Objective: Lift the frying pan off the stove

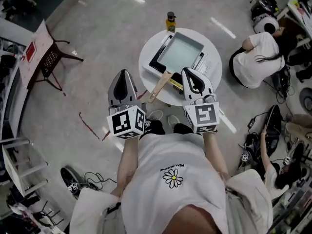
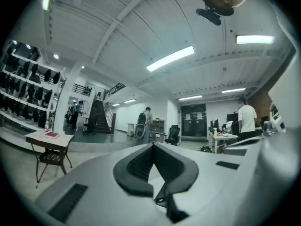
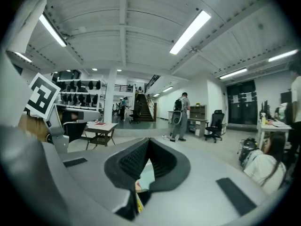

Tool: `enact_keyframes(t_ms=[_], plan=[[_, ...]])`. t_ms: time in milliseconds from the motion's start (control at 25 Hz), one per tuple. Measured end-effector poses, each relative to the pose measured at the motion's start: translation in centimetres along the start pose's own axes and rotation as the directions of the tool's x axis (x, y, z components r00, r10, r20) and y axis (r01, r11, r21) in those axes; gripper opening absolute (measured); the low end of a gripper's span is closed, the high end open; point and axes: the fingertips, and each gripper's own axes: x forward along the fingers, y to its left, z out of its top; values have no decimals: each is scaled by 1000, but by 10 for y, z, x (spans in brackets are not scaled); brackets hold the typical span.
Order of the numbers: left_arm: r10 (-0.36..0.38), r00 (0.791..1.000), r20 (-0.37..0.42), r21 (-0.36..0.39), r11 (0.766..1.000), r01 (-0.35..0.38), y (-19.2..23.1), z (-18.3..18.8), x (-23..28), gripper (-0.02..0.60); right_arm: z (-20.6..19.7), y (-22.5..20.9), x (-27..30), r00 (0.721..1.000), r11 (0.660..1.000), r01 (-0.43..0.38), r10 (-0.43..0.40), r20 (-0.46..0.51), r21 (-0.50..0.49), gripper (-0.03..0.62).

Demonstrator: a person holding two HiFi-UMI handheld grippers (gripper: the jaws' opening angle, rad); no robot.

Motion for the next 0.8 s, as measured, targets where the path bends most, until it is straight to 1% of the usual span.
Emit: enact_keyframes(t_ms=[120, 200, 320, 400, 560, 680, 800], plan=[[-117, 993, -12, -4, 993, 117, -20, -3, 28, 0, -1, -17, -9, 994, 994, 109, -109, -14, 5, 3], [-188, 982, -26, -4, 982, 188, -32, -5, 40, 0, -3, -24, -16, 985, 985, 171, -171, -27, 15, 3], [-308, 950, -48, -9, 951, 308, -53, -7, 54, 0, -9, -36, -29, 957, 958, 286, -284, -55, 29, 3], [-371, 927, -58, -14, 929, 370, -64, -8, 58, 0, -10, -42, -36, 935, 936, 350, -348, -68, 27, 3], [-471, 878, -83, -10, 882, 472, -84, -15, 64, 0, -11, -51, -49, 887, 890, 456, -453, -86, 7, 3], [-527, 843, -110, -7, 848, 530, -95, -21, 70, -1, -12, -53, -57, 850, 854, 520, -516, -101, 13, 3], [-551, 821, -150, 3, 830, 557, -99, -32, 75, -1, -20, -52, -60, 826, 831, 556, -549, -125, 22, 3]])
